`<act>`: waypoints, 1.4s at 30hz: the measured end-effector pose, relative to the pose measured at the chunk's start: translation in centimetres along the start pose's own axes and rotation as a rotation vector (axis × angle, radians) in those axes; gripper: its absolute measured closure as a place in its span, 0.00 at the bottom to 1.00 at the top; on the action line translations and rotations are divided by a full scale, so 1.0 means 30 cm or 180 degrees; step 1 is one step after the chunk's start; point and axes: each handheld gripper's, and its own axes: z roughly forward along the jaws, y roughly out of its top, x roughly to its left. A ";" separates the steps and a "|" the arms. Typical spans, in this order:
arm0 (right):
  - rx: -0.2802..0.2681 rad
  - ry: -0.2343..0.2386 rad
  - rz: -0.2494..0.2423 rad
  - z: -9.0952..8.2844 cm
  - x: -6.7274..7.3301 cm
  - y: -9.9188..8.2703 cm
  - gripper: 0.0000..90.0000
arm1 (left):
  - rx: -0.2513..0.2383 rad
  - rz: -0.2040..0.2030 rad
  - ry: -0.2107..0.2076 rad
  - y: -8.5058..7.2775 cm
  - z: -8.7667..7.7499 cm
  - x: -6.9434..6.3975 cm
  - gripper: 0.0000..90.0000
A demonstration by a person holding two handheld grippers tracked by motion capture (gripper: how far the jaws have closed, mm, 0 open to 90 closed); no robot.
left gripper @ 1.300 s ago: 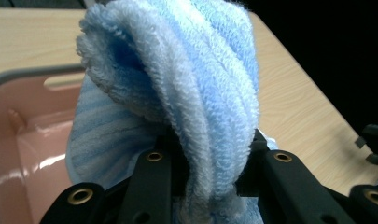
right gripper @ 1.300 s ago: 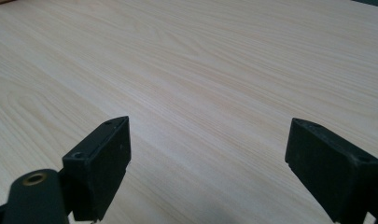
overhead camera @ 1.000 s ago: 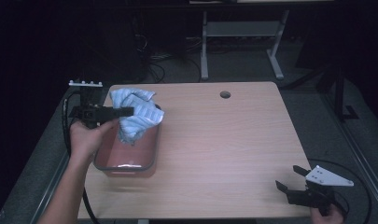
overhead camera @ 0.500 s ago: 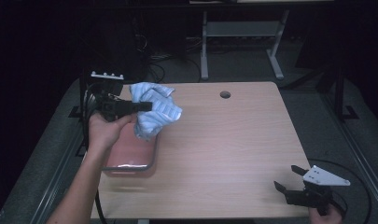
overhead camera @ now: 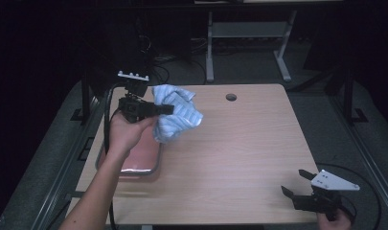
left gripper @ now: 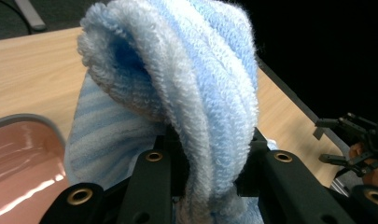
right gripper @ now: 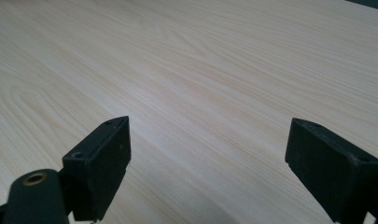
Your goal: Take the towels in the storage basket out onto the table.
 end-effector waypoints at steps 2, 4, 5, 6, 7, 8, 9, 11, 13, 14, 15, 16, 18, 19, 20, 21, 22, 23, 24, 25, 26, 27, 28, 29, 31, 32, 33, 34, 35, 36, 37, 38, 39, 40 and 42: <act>0.0002 0.0002 -0.0023 0.002 -0.001 0.001 0.15 | 0.0040 0.0029 -0.0026 0.003 0.028 -0.008 0.79; 0.0002 -0.0001 -0.0017 0.003 0.002 0.002 0.15 | 0.0045 0.0041 -0.0057 0.004 0.051 -0.012 0.79; 0.0003 0.0000 -0.0018 0.003 0.002 0.002 0.15 | 0.0056 0.0052 -0.0062 0.004 0.063 -0.015 0.79; 0.0005 -0.0001 -0.0021 0.003 0.002 0.002 0.15 | 0.0060 0.0040 -0.0069 0.004 0.076 -0.018 0.79; 0.0005 -0.0003 -0.0016 0.003 0.003 0.001 0.15 | 0.0080 0.0050 -0.0079 0.005 0.093 -0.022 0.79; 0.0013 -0.0004 -0.0009 0.002 0.001 0.000 0.15 | 0.0104 0.0056 -0.0082 0.006 0.104 -0.026 0.79; 0.0011 -0.0005 -0.0001 0.001 0.000 -0.001 0.15 | 0.0120 0.0077 -0.0089 0.007 0.118 -0.032 0.79; -0.0004 -0.0009 0.0013 -0.001 -0.003 -0.001 0.15 | 0.0148 0.0095 -0.0112 0.011 0.144 -0.043 0.79; -0.0001 -0.0012 0.0019 -0.002 -0.005 -0.002 0.15 | 0.0182 0.0102 -0.0137 0.013 0.172 -0.052 0.79; -0.0004 -0.0011 0.0031 -0.003 -0.004 -0.002 0.15 | 0.0201 0.0100 -0.0154 0.013 0.189 -0.056 0.79; -0.0014 -0.0010 0.0019 -0.003 -0.004 -0.003 0.15 | 0.0218 0.0098 -0.0159 0.014 0.199 -0.059 0.79; -0.0015 -0.0007 0.0025 -0.003 -0.004 -0.003 0.15 | 0.0227 0.0110 -0.0175 0.013 0.217 -0.064 0.79; -0.0022 -0.0001 0.0039 -0.002 -0.004 -0.004 0.15 | 0.0231 0.0108 -0.0225 0.010 0.240 -0.070 0.79; -0.0025 0.0010 0.0046 -0.002 -0.003 -0.004 0.15 | 0.0243 0.0123 -0.0250 0.009 0.252 -0.073 0.79; -0.0027 0.0013 0.0033 0.000 -0.003 -0.004 0.15 | 0.0242 0.0100 -0.0270 0.007 0.265 -0.077 0.79; -0.0018 0.0011 0.0039 0.001 -0.002 -0.003 0.15 | 0.0264 0.0108 -0.0268 0.007 0.278 -0.078 0.79; -0.0017 0.0006 0.0023 0.002 -0.003 -0.003 0.15 | 0.0280 0.0103 -0.0259 0.006 0.290 -0.080 0.79; -0.0018 0.0009 0.0029 0.002 -0.003 -0.003 0.15 | 0.0278 0.0098 -0.0258 0.005 0.301 -0.082 0.79; -0.0024 0.0008 0.0029 0.001 -0.002 -0.003 0.15 | 0.0287 0.0086 -0.0274 0.005 0.310 -0.083 0.79; -0.0027 0.0011 0.0026 0.001 -0.002 -0.003 0.15 | 0.0299 0.0099 -0.0272 0.004 0.319 -0.085 0.79; -0.0019 0.0011 0.0037 0.001 -0.002 -0.003 0.15 | 0.0298 0.0080 -0.0270 0.003 0.328 -0.089 0.79; -0.0019 0.0011 0.0035 0.000 -0.003 -0.003 0.15 | 0.0306 0.0093 -0.0273 0.004 0.336 -0.090 0.79; -0.0025 0.0012 0.0026 0.001 -0.005 -0.004 0.15 | 0.0308 0.0085 -0.0274 0.003 0.345 -0.093 0.79; -0.0025 0.0011 0.0029 0.000 -0.005 -0.004 0.15 | 0.0322 0.0083 -0.0274 0.004 0.351 -0.095 0.79; -0.0025 0.0007 0.0030 -0.001 -0.004 -0.004 0.15 | 0.0363 0.0089 -0.0284 0.004 0.370 -0.101 0.79; -0.0026 0.0004 0.0034 -0.003 -0.004 -0.004 0.15 | 0.0367 0.0088 -0.0294 0.003 0.378 -0.104 0.79; -0.0036 0.0003 0.0021 -0.003 -0.006 -0.005 0.15 | 0.0392 0.0095 -0.0303 0.003 0.387 -0.106 0.79; -0.0041 0.0009 0.0037 -0.004 -0.006 -0.005 0.15 | 0.0391 0.0086 -0.0300 0.002 0.394 -0.107 0.79; -0.0042 0.0012 0.0044 -0.003 -0.007 -0.005 0.15 | 0.0398 0.0089 -0.0303 0.002 0.402 -0.108 0.79; -0.0043 0.0009 0.0046 -0.003 -0.008 -0.005 0.15 | 0.0415 0.0093 -0.0297 0.000 0.410 -0.108 0.79; -0.0045 0.0008 0.0044 -0.002 -0.008 -0.005 0.15 | 0.0421 0.0075 -0.0289 -0.001 0.420 -0.109 0.79; -0.0040 0.0011 0.0036 -0.003 -0.007 -0.004 0.15 | 0.0431 0.0075 -0.0287 -0.003 0.430 -0.109 0.79; -0.0037 0.0001 0.0029 -0.004 -0.006 -0.004 0.15 | 0.0449 0.0088 -0.0283 -0.005 0.439 -0.110 0.79; -0.0049 -0.0003 0.0017 -0.004 -0.007 -0.004 0.15 | 0.0455 0.0086 -0.0294 -0.007 0.450 -0.111 0.79; -0.0055 0.0020 0.0027 -0.003 -0.007 -0.003 0.15 | 0.0499 0.0102 -0.0305 -0.012 0.472 -0.114 0.79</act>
